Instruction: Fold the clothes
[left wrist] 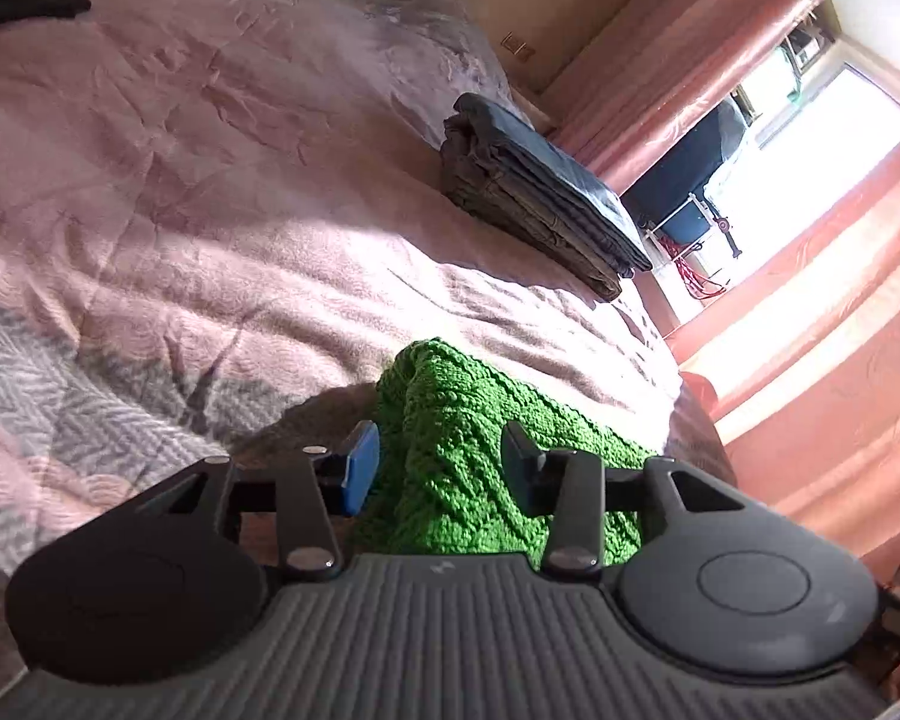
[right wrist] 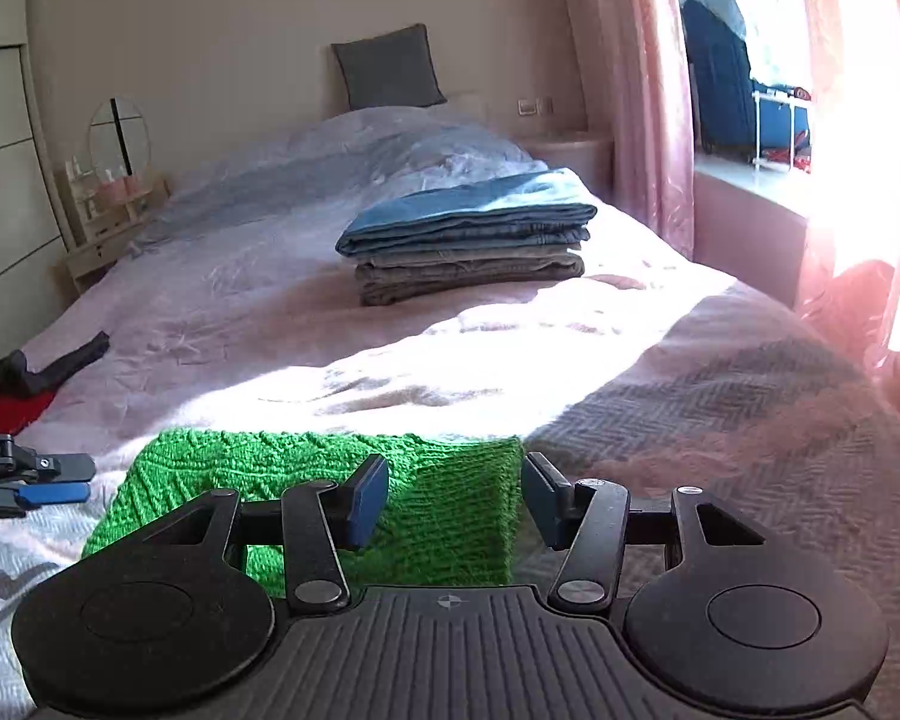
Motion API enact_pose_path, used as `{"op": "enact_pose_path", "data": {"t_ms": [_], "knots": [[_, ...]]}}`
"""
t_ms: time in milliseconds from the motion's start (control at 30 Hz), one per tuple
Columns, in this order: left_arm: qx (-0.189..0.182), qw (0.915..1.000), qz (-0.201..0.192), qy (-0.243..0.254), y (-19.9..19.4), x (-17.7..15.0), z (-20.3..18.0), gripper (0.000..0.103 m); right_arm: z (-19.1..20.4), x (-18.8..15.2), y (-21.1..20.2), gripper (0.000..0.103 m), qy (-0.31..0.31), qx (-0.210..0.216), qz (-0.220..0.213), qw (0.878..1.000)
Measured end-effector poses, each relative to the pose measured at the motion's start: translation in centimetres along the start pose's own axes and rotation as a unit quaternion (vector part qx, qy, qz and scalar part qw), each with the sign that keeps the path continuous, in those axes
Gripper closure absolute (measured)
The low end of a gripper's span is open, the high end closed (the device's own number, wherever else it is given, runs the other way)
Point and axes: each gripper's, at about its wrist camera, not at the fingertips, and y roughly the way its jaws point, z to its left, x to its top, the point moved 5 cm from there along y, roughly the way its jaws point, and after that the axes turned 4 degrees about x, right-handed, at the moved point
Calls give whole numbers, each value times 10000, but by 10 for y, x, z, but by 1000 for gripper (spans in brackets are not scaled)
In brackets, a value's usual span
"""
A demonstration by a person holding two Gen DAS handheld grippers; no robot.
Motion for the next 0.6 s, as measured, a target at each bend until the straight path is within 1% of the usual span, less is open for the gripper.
{"op": "enact_pose_path", "data": {"t_ms": [67, 100, 133, 167, 200, 233, 300, 333, 367, 400, 433, 467, 500, 533, 600], "knots": [[-229, 9990, 230, -322, 22, 1, 8, 68, -1, -3, 20, 50, 16, 41, 80, 10000], [-383, 9976, 336, -470, 31, 0, 10, 74, 0, -6, 27, 50, -95, 6, 97, 9999], [-618, 9950, 440, -655, 39, -3, 13, 85, 1, -12, 35, 50, -285, -106, 143, 9994], [-705, 9935, 458, -766, 43, -4, 17, 89, 0, -19, 41, 55, -473, -287, 210, 9982], [-732, 9934, 416, -785, 45, -5, 20, 91, -3, -26, 46, 55, -568, -435, 261, 9971], [-721, 9943, 331, -714, 44, -5, 22, 91, -7, -32, 48, 55, -523, -487, 295, 9970], [-506, 9985, 86, -181, 42, -6, 18, 91, -19, -38, 51, 55, -171, -391, 380, 9984], [-279, 9988, -70, 394, 41, -9, 10, 90, -21, -39, 51, 55, -85, -364, 398, 9985], [-63, 9959, -179, 883, 40, -14, 0, 89, -24, -39, 51, 54, 1, -337, 416, 9986], [149, 9904, -280, 1348, 38, -19, -9, 88, -26, -40, 51, 54, 88, -310, 434, 9985], [323, 9845, -345, 1691, 35, -23, -18, 87, -27, -39, 49, 54, 137, -290, 454, 9985], [401, 9807, -404, 1868, 30, -23, -24, 86, -26, -37, 47, 54, 139, -278, 479, 9984], [399, 9801, -452, 1890, 23, -21, -27, 85, -25, -33, 43, 54, 119, -312, 455, 9984], [396, 9798, -513, 1892, 16, -19, -30, 85, -24, -27, 37, 54, 73, -402, 370, 9985], [356, 9817, -743, 1716, 2, -8, -30, 86, -21, -16, 25, 54, -20, -582, 200, 9981]]}}
